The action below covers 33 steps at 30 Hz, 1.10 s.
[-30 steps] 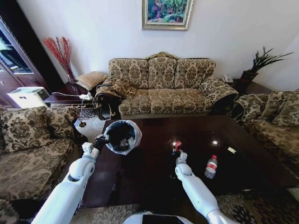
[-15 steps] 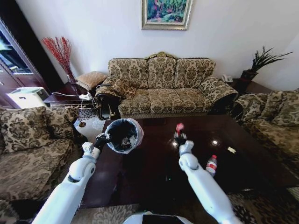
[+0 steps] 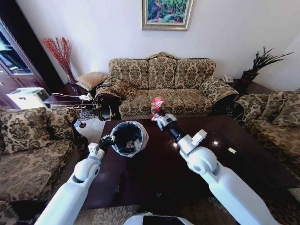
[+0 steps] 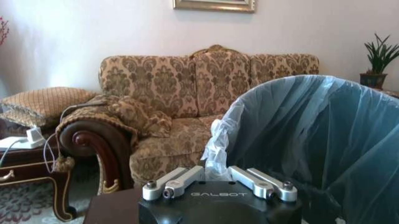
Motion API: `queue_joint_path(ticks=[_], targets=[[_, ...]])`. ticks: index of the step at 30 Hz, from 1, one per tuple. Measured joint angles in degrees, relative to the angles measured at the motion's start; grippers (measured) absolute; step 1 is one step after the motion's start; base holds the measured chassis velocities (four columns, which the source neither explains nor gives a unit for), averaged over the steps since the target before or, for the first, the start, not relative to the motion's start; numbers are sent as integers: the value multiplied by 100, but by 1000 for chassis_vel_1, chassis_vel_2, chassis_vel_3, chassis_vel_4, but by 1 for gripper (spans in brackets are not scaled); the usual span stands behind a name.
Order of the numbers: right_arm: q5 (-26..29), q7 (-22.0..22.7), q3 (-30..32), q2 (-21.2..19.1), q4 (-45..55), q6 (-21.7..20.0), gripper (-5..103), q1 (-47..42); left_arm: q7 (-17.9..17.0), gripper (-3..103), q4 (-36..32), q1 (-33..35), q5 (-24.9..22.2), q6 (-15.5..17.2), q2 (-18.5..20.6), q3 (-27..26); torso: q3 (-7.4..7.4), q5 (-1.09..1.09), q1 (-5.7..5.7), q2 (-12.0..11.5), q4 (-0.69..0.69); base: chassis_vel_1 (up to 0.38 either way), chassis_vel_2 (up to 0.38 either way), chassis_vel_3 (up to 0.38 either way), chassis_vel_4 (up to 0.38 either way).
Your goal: Move to the front of the table and place the trash on the table into the trash bin.
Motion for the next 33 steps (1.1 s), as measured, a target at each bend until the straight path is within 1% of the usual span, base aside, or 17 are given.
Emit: queue_joint_path(ticks=[3, 4, 6, 7, 8, 10, 11, 12, 15, 17, 18, 22, 30, 33], targets=[[-247, -197, -303, 133, -217, -57, 24, 145, 2, 1, -57, 22, -17, 7, 57, 0, 0, 1, 0, 0, -1, 0, 0, 0, 0], [-247, -197, -303, 133, -217, -57, 24, 145, 2, 1, -57, 22, -17, 7, 57, 0, 0, 1, 0, 0, -1, 0, 0, 0, 0], [-265, -204, -474, 189, -299, -66, 24, 276, 5, 1, -68, 32, -17, 7, 83, 0, 0, 1, 0, 0, -1, 0, 0, 0, 0], [-282, -204, -665, 227, -389, -69, 24, 435, 6, 1, -75, 40, -17, 7, 101, 1, 0, 1, 0, 0, -1, 0, 0, 0, 0], [-282, -204, -665, 227, -389, -69, 24, 435, 6, 1, -75, 40, -17, 7, 101, 1, 0, 1, 0, 0, -1, 0, 0, 0, 0], [-299, -75, -1249, 352, -656, -73, 24, 952, 13, 1, -86, 49, -7, 7, 102, 26, 0, -1, 1, 0, -1, 0, 0, 0, 0], [-307, -21, -1422, 399, -755, -73, 24, 1087, 13, 1, -87, 49, -3, 7, 87, 28, 0, -1, 1, 0, 0, 0, 0, 0, 0], [-307, -21, -1422, 399, -755, -73, 24, 1087, 13, 1, -87, 49, -3, 7, 87, 28, 0, -1, 1, 0, 0, 0, 0, 0, 0], [-346, 107, -1766, 492, -960, -104, 24, 1316, 17, 1, -87, 50, 0, 7, 59, 27, 0, 0, 1, 0, 0, 0, 0, 0, 0], [-372, 159, -1880, 515, -1010, -132, 24, 1363, 21, 1, -87, 51, 1, 7, 48, 18, 0, 0, 1, 0, -1, 0, 0, 0, 0], [-387, 176, -1947, 529, -1034, -137, 20, 1389, 23, 1, -87, 50, 1, 8, 41, 11, 0, 0, 1, 0, -2, 0, 0, 0, 0], [-408, 249, -2106, 585, -1085, -147, 20, 1475, 31, 1, -86, 50, 2, 5, 21, -14, 0, 0, 1, 0, -1, 0, 0, 0, 0], [-406, 305, -2124, 583, -1151, -182, 20, 1540, 64, 1, -85, 61, 10, -8, 6, -40, 0, 0, 1, 0, -1, 0, 0, 0, 0], [-405, 315, -2116, 578, -1151, -189, 23, 1521, 71, 1, -90, 62, 13, -8, 3, -43, 0, 1, 1, 0, -1, 0, 0, 0, 0]])
